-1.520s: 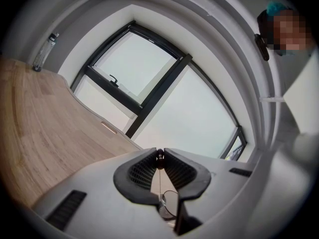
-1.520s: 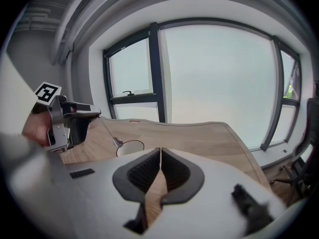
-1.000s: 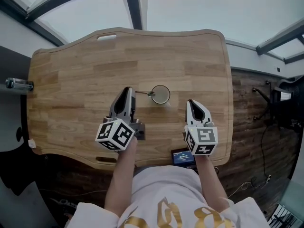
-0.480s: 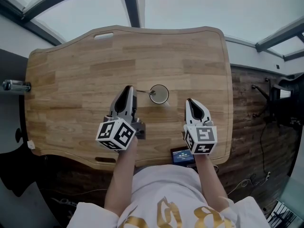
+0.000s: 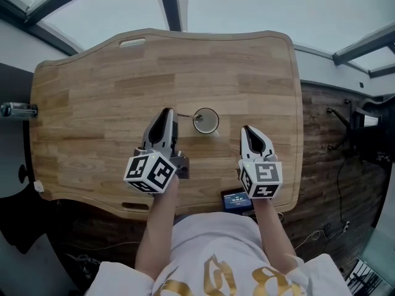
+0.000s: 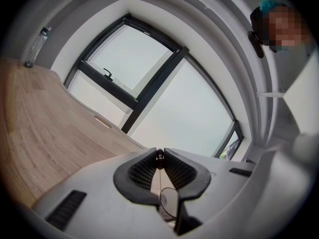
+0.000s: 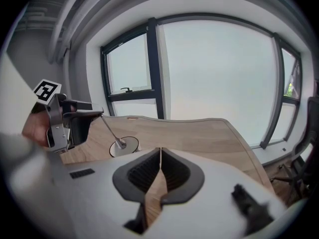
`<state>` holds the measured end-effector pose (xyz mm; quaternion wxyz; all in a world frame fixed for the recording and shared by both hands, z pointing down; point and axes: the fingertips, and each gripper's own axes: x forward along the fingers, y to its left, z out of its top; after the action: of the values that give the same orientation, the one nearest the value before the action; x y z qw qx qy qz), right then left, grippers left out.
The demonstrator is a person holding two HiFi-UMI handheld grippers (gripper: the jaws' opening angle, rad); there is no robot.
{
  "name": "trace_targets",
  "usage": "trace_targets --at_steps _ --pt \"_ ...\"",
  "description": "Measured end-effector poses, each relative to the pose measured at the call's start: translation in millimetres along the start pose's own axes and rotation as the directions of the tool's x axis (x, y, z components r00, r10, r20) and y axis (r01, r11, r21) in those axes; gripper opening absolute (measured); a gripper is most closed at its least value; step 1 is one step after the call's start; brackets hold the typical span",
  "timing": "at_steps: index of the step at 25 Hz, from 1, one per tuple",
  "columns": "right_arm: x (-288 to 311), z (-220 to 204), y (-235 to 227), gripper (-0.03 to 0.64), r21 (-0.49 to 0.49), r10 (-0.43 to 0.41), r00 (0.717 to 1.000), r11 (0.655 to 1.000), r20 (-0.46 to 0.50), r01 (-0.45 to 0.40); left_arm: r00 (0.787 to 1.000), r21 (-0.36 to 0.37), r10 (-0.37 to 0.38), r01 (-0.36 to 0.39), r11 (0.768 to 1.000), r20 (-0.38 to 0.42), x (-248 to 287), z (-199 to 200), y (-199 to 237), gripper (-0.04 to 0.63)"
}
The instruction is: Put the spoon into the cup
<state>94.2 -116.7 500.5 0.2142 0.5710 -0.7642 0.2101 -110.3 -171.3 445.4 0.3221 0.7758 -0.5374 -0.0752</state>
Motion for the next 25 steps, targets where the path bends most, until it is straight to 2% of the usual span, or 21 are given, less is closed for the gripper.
trace_targets --at_steps 25 --pt "9 -11 -6 0.032 0.003 0.004 1.000 1.000 -0.027 -0.003 0.999 -0.009 -0.003 0.003 1.000 -0.043 10 -20 2 0.054"
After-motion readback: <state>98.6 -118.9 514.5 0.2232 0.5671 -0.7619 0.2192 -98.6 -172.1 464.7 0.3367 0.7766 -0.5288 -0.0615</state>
